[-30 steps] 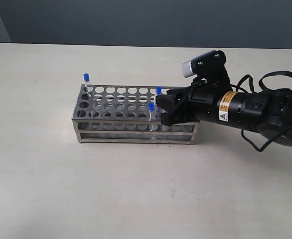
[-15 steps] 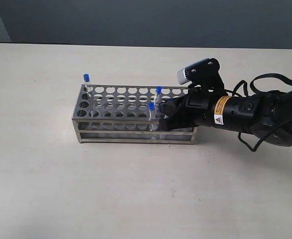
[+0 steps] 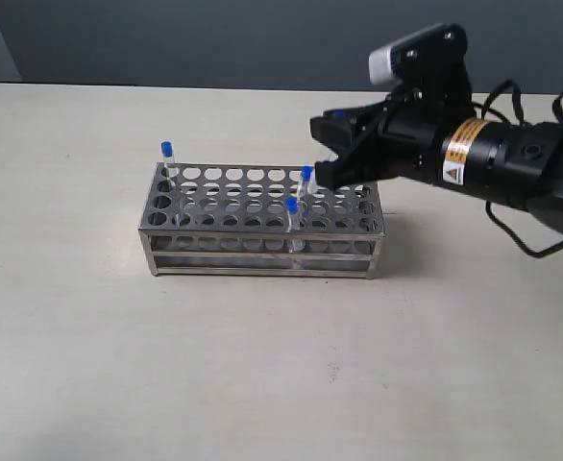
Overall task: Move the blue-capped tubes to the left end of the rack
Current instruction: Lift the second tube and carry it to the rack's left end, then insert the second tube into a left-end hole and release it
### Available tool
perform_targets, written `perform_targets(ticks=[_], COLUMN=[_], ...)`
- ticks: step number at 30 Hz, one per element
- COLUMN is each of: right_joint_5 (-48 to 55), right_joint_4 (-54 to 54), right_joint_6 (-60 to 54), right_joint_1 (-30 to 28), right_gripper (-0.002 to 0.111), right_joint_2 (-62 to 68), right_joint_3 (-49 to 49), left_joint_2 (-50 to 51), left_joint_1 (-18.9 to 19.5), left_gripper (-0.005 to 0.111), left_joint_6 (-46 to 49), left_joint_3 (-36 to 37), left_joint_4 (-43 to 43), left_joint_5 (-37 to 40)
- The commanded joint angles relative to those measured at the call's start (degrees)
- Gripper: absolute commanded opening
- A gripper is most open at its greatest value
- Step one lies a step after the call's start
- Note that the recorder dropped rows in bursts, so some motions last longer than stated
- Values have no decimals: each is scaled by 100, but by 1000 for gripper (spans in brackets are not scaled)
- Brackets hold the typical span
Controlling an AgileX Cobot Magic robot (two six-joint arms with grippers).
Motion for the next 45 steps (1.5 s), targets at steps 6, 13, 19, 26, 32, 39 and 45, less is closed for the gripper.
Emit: perform_targets(ticks=[6, 13, 19, 26, 32, 39, 45], right_joint_5=[17, 329, 375, 606, 584, 627, 635], right_joint_4=[-116, -155, -164, -178, -178, -201, -201], right_joint_6=[-19, -19, -19, -19, -19, -19, -19], right_joint_1=[767, 1379, 1570, 1579, 1579, 1579, 1579], right_gripper=[-1, -1, -1, -1, -1, -1, -1], right_joint_2=[325, 1240, 1855, 2284, 2478, 2652, 2895], right_joint_3=[-1360, -2346, -2771, -2914, -3093, -3317, -3351], left_joint_2=[-20, -20, -20, -20, -20, -20, -20], left_joint_1=[7, 7, 7, 7, 7, 7, 7], left_gripper=[1, 1, 1, 1, 1, 1, 1], left_joint_6=[-10, -10, -10, -10, -10, -10, -10], left_joint_3=[-8, -8, -8, -8, -8, -8, -8], left_joint_4=[8, -4, -4, -4, -4, -4, -4], left_joint_5=[9, 9, 9, 9, 9, 9, 9])
